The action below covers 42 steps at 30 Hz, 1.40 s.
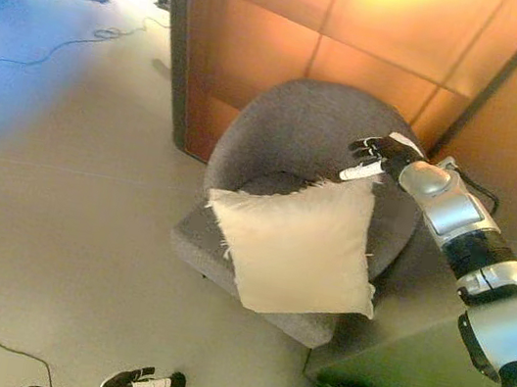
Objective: Pick up the pillow and put it on the sofa.
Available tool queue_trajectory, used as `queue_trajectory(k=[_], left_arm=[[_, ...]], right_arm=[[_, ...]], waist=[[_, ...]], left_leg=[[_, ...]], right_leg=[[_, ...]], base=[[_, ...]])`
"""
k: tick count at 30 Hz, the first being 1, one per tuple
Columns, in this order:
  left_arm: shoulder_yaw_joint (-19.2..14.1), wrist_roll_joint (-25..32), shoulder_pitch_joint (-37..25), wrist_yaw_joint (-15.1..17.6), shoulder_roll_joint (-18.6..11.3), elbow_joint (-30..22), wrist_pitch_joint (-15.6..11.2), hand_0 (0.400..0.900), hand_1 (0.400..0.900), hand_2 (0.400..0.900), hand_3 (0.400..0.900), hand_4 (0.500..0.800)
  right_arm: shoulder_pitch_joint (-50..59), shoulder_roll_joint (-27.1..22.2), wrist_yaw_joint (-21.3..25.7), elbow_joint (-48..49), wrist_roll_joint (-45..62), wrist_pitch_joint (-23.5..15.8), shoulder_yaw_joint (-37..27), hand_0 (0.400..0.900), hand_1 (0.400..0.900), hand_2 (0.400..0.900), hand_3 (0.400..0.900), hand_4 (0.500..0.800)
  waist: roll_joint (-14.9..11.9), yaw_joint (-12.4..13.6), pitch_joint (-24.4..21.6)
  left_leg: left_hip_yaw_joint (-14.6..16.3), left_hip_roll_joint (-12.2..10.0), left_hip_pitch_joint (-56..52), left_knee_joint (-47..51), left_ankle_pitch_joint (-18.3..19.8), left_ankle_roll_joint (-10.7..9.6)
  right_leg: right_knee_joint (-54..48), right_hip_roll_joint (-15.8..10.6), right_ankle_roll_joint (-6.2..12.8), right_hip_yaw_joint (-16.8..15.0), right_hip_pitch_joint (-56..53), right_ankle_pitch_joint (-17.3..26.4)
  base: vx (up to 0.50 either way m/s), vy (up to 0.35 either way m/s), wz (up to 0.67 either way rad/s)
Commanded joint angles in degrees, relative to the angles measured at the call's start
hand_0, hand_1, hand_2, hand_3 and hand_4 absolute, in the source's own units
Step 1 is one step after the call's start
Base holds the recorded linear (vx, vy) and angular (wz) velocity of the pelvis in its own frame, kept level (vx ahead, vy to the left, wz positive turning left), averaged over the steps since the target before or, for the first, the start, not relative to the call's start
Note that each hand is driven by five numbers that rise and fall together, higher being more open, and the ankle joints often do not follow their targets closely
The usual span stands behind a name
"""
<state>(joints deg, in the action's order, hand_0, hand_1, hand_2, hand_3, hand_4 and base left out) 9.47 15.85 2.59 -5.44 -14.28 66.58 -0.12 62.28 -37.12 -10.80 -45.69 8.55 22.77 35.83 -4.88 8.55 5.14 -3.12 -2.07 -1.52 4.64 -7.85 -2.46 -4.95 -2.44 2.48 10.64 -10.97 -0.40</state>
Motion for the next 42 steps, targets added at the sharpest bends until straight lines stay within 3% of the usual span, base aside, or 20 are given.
queue_trajectory(k=[1, 8, 14, 19, 23, 29, 34, 42], left_arm=[[5.17, -2.75, 0.21, -1.72, -1.88, 3.77, 0.08, 0.9, 0.9, 0.9, 0.9, 0.8], [5.82, -3.4, 0.13, -2.6, -1.73, 2.88, 0.17, 0.9, 0.9, 0.9, 0.9, 0.8], [6.53, -2.98, -1.2, -2.8, -1.73, 2.48, 1.08, 0.9, 0.9, 0.9, 0.9, 0.8], [6.19, -2.96, -2.04, -2.85, -1.41, 2.62, 1.03, 0.9, 0.9, 0.9, 0.9, 0.8], [5.55, -2.76, -2.95, -3.06, -0.98, 2.65, 0.95, 0.9, 0.9, 0.9, 0.9, 0.8], [5.67, -0.08, -4.66, -3.24, -0.52, 1.66, -0.15, 0.9, 0.9, 0.9, 0.9, 0.8], [5.67, 1.26, -4.81, -3.9, -0.42, 0.96, -0.51, 0.9, 0.9, 0.9, 0.9, 0.8], [5.99, 2.04, -8.02, -6.8, -0.73, 3.54, -0.46, 0.9, 0.9, 0.9, 0.9, 0.8]], right_arm=[[12.66, -0.43, 1.25, -3.88, -1.79, -4.82, 1.75, 0.9, 0.9, 0.9, 0.9, 0.8], [12.61, -0.08, -0.04, -3.58, -1.51, -5.18, 2.73, 0.9, 0.9, 0.9, 0.9, 0.8], [10.16, 0.8, 0.16, -0.02, 5.29, -4.48, 1.05, 0.9, 0.9, 0.9, 0.9, 0.8], [2.97, 4.26, 0.51, 6.82, 12.12, -2.0, -2.22, 0.9, 0.9, 0.9, 0.9, 0.8], [-9.78, 7.53, 3.23, 15.27, 15.76, -1.21, -5.97, 0.9, 0.9, 0.9, 0.9, 0.8], [-35.69, 12.26, 6.0, 21.06, 11.25, -8.75, -10.8, 0.9, 0.9, 0.9, 0.9, 0.8], [-52.26, 16.52, 10.06, 17.53, 9.48, -12.12, -13.04, 0.9, 0.9, 0.9, 0.9, 0.8], [-57.71, 19.57, 13.26, -3.97, 10.28, -11.67, -17.6, 0.9, 0.9, 0.9, 0.9, 0.8]], waist=[[-1.58, 2.34, -4.19], [-1.0, 1.66, -4.72], [-0.61, 0.28, -4.53], [0.0, -1.54, -4.35], [0.81, -4.08, -3.56], [2.37, -8.12, -1.66], [3.66, -10.57, -1.23], [5.15, -11.66, -1.43]], left_leg=[[2.34, -0.06, -4.51, -0.76, 9.17, -1.55], [2.9, -0.07, -4.62, -0.5, 8.98, -1.73], [3.72, 0.01, -4.71, -0.48, 9.13, -1.58], [4.75, 0.05, -5.0, -0.37, 9.28, -1.44], [5.81, 0.19, -5.01, -0.48, 9.44, -1.06], [7.08, 0.67, -4.93, -0.7, 9.86, -0.1], [7.82, 1.21, -5.4, -0.52, 10.11, 0.62], [8.07, 2.07, -6.3, -0.34, 10.43, 1.34]], right_leg=[[4.02, 0.61, 0.77, 0.24, 2.51, -2.59], [3.56, 0.21, 1.2, 0.01, 2.65, -2.11], [3.75, 0.01, 1.33, -0.83, 3.09, -1.99], [3.81, -0.35, 1.58, -2.05, 3.5, -1.7], [4.55, -0.38, 1.62, -3.46, 4.53, -1.64], [5.88, -0.6, 1.68, -4.96, 5.79, -2.12], [6.03, -0.8, 1.99, -5.68, 5.86, -2.29], [5.59, -0.72, 2.26, -5.64, 5.11, -2.2]], base=[[0.0, 0.019, -0.03], [-0.02, 0.023, -0.08], [-0.06, 0.022, -0.12], [-0.06, 0.035, -0.17], [-0.09, 0.032, -0.21], [-0.13, 0.029, -0.2], [-0.08, 0.03, -0.16], [-0.04, 0.021, -0.1]])
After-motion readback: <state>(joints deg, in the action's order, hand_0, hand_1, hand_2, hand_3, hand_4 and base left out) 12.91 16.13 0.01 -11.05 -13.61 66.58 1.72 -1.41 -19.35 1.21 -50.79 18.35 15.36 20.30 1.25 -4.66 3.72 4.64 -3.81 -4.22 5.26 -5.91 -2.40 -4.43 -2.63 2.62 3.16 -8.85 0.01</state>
